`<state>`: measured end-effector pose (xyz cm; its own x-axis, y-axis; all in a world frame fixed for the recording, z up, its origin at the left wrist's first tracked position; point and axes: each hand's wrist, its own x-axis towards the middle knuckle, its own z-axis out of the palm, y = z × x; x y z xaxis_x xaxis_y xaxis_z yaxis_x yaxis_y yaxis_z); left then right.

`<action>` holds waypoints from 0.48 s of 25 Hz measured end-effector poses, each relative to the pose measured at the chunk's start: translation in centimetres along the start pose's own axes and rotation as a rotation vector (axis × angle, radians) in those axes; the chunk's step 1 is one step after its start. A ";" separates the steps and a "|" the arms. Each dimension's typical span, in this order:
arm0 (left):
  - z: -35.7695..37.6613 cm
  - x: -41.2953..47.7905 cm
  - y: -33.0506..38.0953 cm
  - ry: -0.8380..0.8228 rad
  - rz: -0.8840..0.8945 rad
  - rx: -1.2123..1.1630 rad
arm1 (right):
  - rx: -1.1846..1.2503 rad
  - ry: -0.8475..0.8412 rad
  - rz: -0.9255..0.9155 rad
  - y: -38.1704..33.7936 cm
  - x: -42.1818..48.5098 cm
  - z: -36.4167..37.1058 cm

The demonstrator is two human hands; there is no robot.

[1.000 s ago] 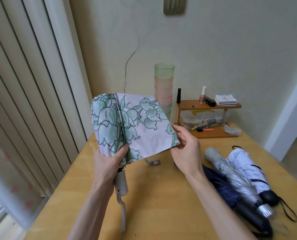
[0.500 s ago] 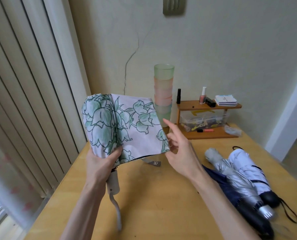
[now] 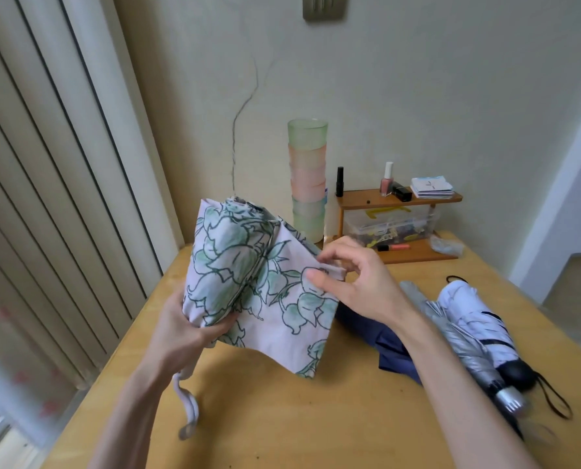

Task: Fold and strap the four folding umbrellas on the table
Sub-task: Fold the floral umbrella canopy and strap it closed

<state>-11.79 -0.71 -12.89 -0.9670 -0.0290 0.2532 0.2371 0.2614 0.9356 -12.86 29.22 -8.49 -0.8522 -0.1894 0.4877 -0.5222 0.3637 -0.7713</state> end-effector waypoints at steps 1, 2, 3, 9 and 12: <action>-0.1 0.0 0.0 -0.006 0.004 0.003 | -0.036 -0.055 0.036 -0.1 -0.1 -0.3; -0.2 -0.1 0.0 -0.003 0.011 0.002 | -0.068 -0.107 0.067 -0.3 -0.3 -0.8; -0.4 0.0 0.1 0.009 0.023 0.005 | -0.082 -0.135 0.093 -0.5 -0.5 -1.2; -0.2 0.2 0.1 0.053 0.043 -0.054 | 0.050 0.009 0.135 -1.2 -0.7 -2.5; 0.2 0.1 0.3 0.072 0.011 -0.106 | 0.214 0.053 0.178 -1.7 -0.6 -0.8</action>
<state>-11.81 -0.43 -12.67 -0.9560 -0.0972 0.2768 0.2597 0.1587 0.9526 -11.48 29.43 -7.15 -0.9314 -0.0893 0.3529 -0.3637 0.1847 -0.9130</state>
